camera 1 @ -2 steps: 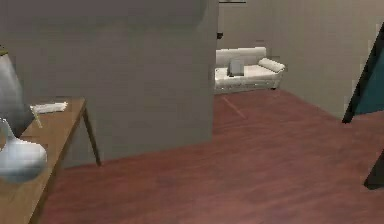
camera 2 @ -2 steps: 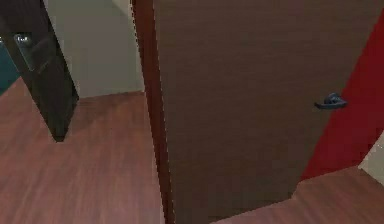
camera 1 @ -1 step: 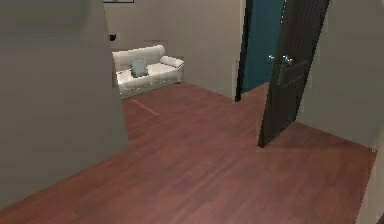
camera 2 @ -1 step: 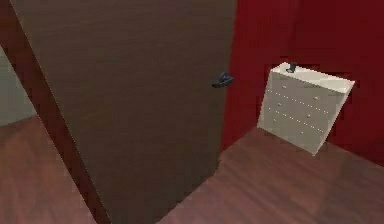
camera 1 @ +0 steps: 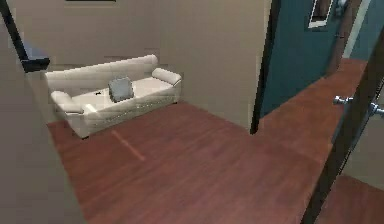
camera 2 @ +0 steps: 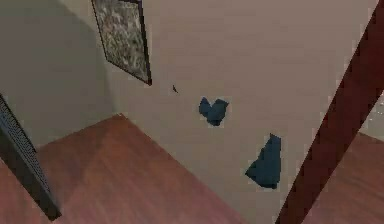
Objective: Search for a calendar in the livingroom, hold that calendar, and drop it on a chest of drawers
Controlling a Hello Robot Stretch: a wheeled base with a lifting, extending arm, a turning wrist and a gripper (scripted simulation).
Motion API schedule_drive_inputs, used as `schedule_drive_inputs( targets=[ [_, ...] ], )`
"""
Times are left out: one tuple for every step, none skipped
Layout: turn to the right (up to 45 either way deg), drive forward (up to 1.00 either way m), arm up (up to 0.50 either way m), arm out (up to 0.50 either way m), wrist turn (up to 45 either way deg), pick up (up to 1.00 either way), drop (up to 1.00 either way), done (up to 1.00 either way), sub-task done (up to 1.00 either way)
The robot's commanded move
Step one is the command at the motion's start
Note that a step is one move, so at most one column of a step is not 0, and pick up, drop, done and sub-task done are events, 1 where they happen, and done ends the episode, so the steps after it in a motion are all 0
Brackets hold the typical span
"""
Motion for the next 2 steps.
schedule_drive_inputs(
  targets=[
    [0.0,1.00,0.00,0.00,0.0,0.00,0.00,0.00,0.00],
    [15.0,0.00,0.00,0.00,0.0,0.00,0.00,0.00,0.00]
  ],
)
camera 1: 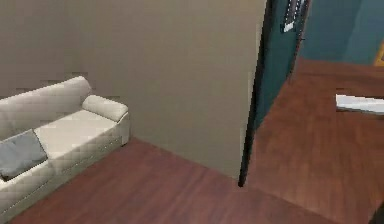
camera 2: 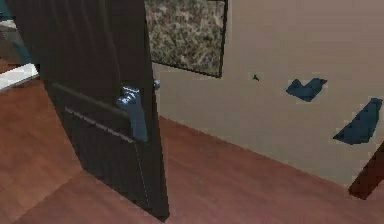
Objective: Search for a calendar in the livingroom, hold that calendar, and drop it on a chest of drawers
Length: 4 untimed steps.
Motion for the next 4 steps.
schedule_drive_inputs(
  targets=[
    [0.0,0.10,0.00,0.00,0.0,0.00,0.00,0.00,0.00],
    [-45.0,0.00,0.00,0.00,0.0,0.00,0.00,0.00,0.00],
    [-15.0,0.00,0.00,0.00,0.0,0.00,0.00,0.00,0.00],
    [0.0,0.75,0.00,0.00,0.0,0.00,0.00,0.00,0.00]
  ],
)
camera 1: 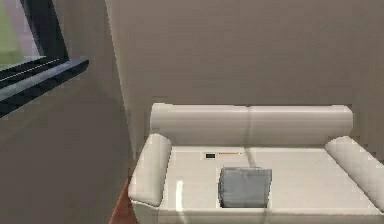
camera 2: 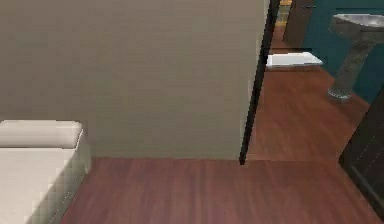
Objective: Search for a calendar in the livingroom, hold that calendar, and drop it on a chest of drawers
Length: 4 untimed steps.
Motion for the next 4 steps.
schedule_drive_inputs(
  targets=[
    [-45.0,0.00,0.00,0.00,0.0,0.00,0.00,0.00,0.00],
    [-21.0,0.00,0.00,0.00,0.0,0.00,0.00,0.00,0.00],
    [45.0,0.00,0.00,0.00,0.0,0.00,0.00,0.00,0.00],
    [21.0,0.00,0.00,0.00,0.0,0.00,0.00,0.00,0.00]
  ],
)
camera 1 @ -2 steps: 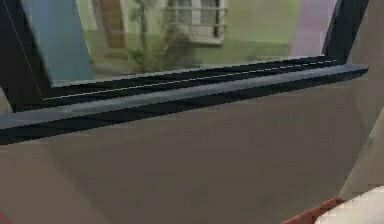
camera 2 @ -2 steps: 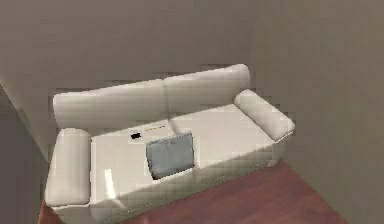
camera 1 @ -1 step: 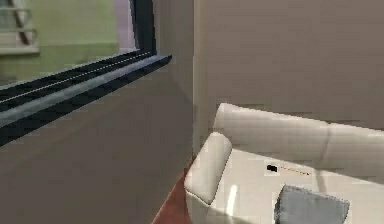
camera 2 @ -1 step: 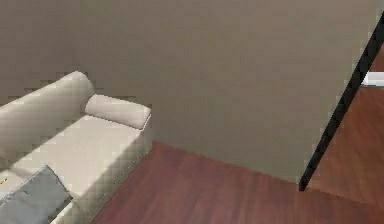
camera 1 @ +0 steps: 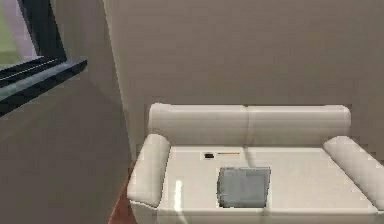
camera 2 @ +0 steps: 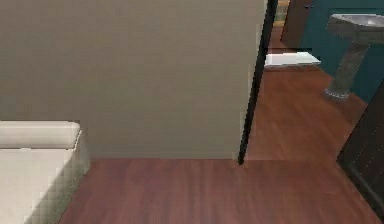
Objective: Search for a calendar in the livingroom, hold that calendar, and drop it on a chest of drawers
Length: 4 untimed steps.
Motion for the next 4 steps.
schedule_drive_inputs(
  targets=[
    [0.0,0.45,0.00,0.00,0.0,0.00,0.00,0.00,0.00],
    [-45.0,0.00,0.00,0.00,0.0,0.00,0.00,0.00,0.00],
    [-9.0,0.00,0.00,0.00,0.0,0.00,0.00,0.00,0.00],
    [0.0,0.00,0.48,0.00,0.0,0.00,0.00,0.00,0.00]
  ],
)
